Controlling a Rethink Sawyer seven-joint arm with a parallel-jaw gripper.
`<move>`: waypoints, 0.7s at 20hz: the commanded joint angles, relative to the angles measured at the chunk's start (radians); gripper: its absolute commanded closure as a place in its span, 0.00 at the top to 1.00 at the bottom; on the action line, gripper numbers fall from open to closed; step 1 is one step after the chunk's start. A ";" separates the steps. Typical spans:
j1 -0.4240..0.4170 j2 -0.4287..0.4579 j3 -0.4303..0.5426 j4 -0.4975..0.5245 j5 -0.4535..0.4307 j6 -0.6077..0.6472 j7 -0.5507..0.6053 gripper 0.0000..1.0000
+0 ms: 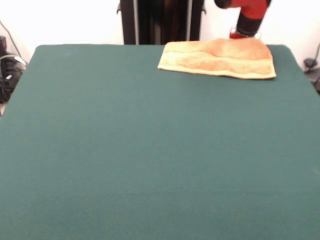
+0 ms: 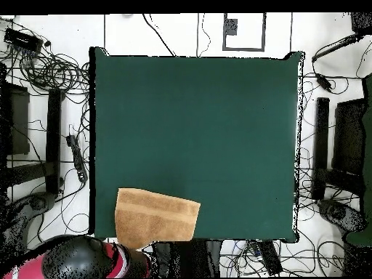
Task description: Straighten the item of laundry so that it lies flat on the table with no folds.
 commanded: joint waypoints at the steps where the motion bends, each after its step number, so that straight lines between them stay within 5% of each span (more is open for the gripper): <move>1: 0.018 0.035 0.056 -0.293 0.071 0.132 0.008 1.00; 8: 0.008 0.008 0.048 -0.285 0.014 0.180 0.001 1.00; 14: -0.023 -0.158 0.080 -0.064 -0.029 0.213 0.075 1.00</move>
